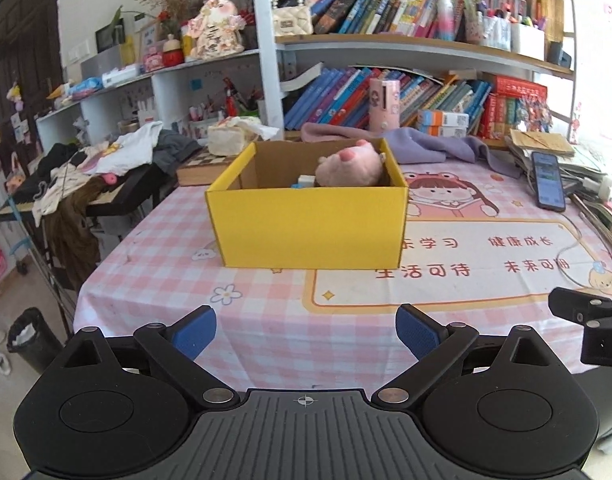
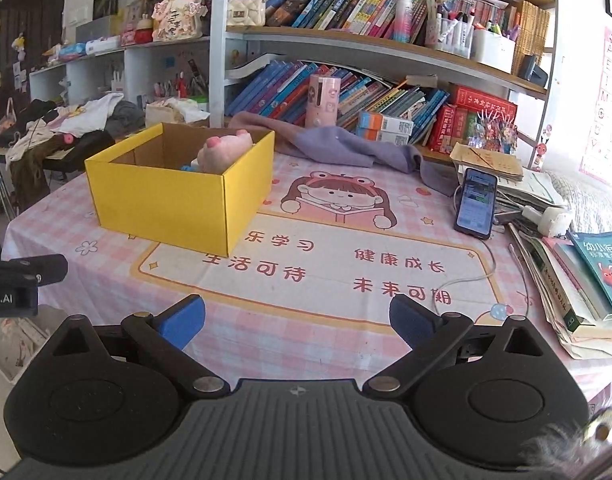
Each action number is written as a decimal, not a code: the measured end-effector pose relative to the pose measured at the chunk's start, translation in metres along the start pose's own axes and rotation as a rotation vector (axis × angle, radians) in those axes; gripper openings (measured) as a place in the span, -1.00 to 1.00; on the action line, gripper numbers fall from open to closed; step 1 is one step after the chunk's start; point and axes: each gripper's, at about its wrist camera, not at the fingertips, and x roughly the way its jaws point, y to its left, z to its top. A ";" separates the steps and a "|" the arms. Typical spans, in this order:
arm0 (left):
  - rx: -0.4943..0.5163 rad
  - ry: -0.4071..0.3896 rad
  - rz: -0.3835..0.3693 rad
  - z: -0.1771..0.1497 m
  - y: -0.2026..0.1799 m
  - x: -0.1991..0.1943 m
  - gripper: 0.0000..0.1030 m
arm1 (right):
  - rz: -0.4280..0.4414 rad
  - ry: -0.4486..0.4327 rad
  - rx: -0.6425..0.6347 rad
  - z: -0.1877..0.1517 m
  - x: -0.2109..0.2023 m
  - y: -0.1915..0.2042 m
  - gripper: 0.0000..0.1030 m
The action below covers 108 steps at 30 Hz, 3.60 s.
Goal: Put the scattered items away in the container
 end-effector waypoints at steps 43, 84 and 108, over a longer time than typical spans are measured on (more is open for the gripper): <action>0.006 0.047 -0.042 -0.002 -0.003 0.006 0.93 | 0.008 0.018 0.003 -0.003 -0.003 0.000 1.00; 0.022 0.076 -0.070 -0.003 -0.004 0.016 0.93 | -0.026 0.036 0.040 -0.003 0.003 -0.005 1.00; 0.020 0.084 -0.063 -0.004 -0.004 0.017 0.93 | -0.020 0.042 0.036 -0.004 0.006 -0.004 1.00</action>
